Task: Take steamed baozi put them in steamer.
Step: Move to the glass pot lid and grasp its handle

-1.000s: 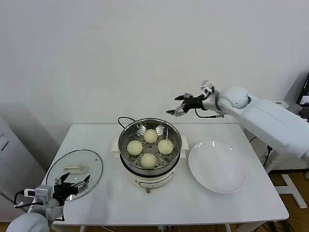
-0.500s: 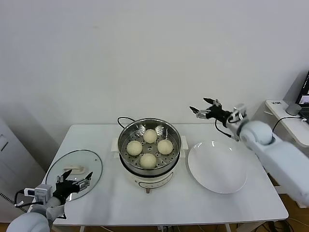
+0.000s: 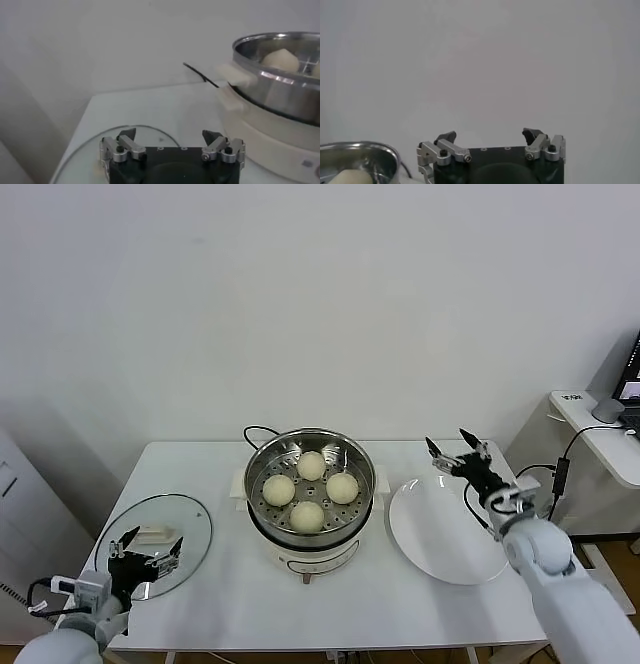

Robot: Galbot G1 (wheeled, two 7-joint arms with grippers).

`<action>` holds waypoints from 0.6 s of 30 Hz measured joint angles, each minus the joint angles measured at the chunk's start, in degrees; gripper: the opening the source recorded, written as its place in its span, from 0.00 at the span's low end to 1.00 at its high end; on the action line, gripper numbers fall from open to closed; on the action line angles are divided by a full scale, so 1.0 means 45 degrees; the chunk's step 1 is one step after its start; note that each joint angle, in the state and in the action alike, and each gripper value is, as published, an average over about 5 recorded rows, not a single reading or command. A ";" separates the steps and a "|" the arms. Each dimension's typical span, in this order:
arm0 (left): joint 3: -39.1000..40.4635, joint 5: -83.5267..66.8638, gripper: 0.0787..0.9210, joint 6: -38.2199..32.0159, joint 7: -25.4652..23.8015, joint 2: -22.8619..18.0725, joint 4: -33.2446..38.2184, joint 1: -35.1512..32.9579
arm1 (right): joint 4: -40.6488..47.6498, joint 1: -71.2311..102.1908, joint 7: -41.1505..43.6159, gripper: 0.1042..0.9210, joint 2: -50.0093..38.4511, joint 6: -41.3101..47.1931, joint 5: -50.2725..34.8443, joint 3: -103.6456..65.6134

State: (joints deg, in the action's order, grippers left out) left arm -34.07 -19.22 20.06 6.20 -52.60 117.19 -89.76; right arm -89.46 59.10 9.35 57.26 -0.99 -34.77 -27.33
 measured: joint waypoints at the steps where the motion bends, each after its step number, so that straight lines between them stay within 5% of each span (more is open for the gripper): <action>1: 0.0020 0.0592 0.88 -0.0211 -0.0022 -0.0018 -0.0113 -0.0050 | -0.0014 0.0247 0.0033 0.88 0.0228 -0.0037 0.0175 -0.0267; 18: -0.0219 1.2670 0.88 -0.5161 0.0874 -0.0853 -0.3760 0.0441 | 0.0009 0.2293 0.0419 0.88 0.2323 -0.0577 0.1788 -0.2404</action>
State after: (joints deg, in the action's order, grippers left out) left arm -35.06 37.80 -3.17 10.13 -56.44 100.27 -87.78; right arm -89.42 69.42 11.24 67.71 -3.59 -26.72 -38.15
